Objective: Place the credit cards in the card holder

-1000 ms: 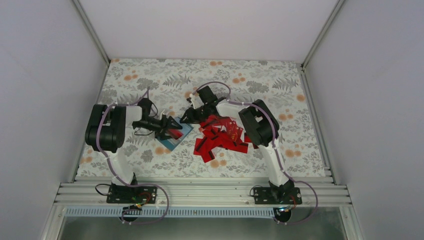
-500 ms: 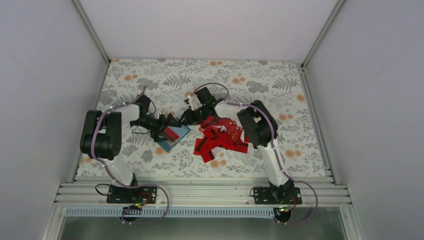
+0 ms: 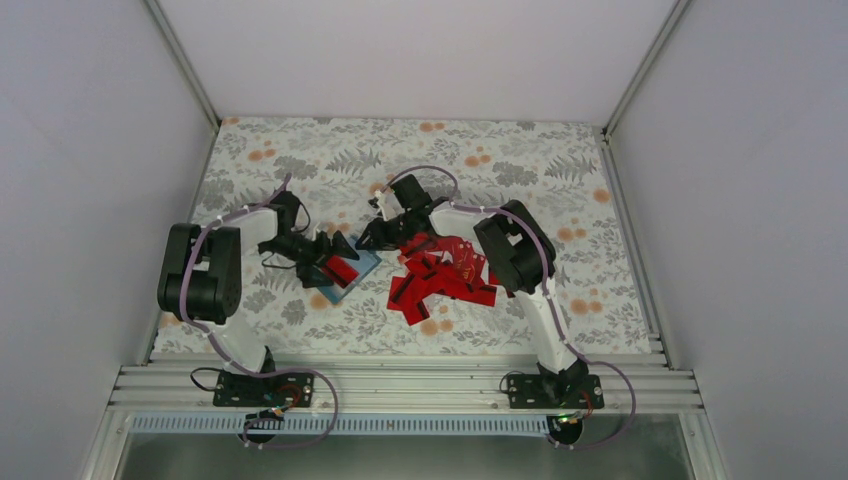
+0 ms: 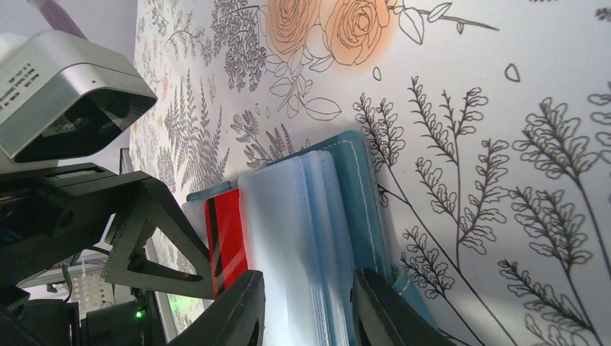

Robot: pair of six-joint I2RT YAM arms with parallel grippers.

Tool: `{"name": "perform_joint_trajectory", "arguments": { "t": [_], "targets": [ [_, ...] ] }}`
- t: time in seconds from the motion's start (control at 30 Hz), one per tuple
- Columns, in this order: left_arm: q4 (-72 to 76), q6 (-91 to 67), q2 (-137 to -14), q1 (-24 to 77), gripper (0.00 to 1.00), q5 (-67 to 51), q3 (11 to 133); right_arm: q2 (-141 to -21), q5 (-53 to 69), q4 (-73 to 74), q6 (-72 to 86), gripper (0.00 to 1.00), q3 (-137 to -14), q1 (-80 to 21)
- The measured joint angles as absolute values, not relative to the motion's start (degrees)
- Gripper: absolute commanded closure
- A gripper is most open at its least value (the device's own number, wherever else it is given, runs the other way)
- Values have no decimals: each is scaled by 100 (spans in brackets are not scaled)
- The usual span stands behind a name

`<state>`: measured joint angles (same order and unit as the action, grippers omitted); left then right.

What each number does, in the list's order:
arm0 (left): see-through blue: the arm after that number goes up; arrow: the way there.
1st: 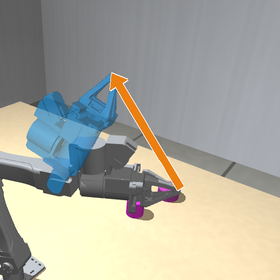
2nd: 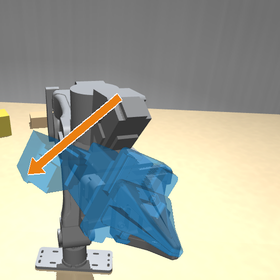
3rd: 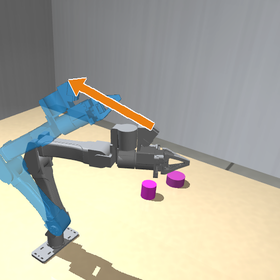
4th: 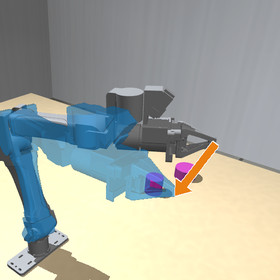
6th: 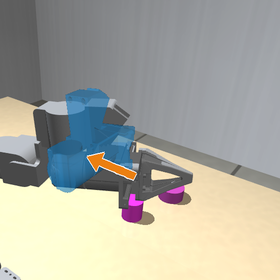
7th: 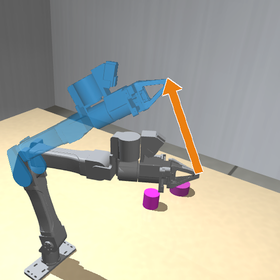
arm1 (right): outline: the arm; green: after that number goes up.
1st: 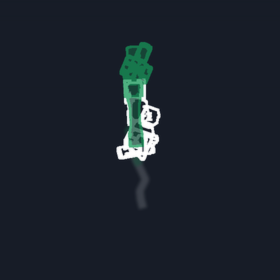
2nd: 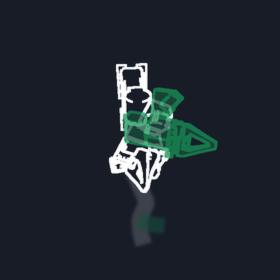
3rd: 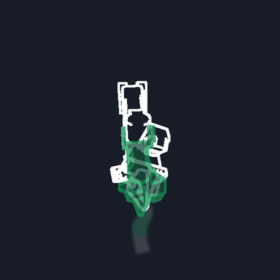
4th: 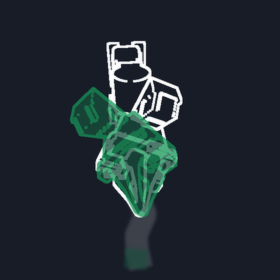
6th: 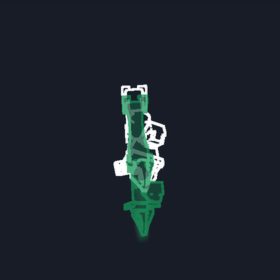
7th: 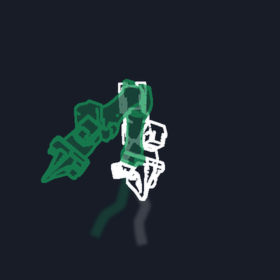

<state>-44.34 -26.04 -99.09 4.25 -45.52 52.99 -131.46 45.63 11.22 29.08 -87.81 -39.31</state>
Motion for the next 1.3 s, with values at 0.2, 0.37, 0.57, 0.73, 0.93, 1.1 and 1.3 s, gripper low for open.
{"name": "perform_joint_trajectory", "arguments": {
  "t": [0.2,0.37,0.57,0.73,0.93,1.1,1.3],
  "targets": [
    [-4464,-2620,-9915,427,0,-4523,5317,-13146,4565,1120,2908,68,-8781,-3931],
    [-4584,-2661,-10038,432,1,-4473,5470,-13146,4569,1116,2908,68,-8781,-3931],
    [-4737,-2757,-10202,462,1,-4423,5651,-13146,4574,1098,2910,68,-8770,-3931],
    [-4936,-2856,-10425,545,2,-4379,5913,-13146,4578,1094,2923,68,-8770,-3931],
    [-5022,-2998,-10613,690,2,-4322,6182,-13146,4584,1074,2932,68,-8757,-3931],
    [-4930,-3116,-10763,810,2,-4316,6379,-13146,4598,1059,2928,68,-8748,-3929],
    [-5048,-3114,-10857,819,2,-4335,6486,-13146,4613,1028,2908,68,-8733,-3922]
  ]
}}
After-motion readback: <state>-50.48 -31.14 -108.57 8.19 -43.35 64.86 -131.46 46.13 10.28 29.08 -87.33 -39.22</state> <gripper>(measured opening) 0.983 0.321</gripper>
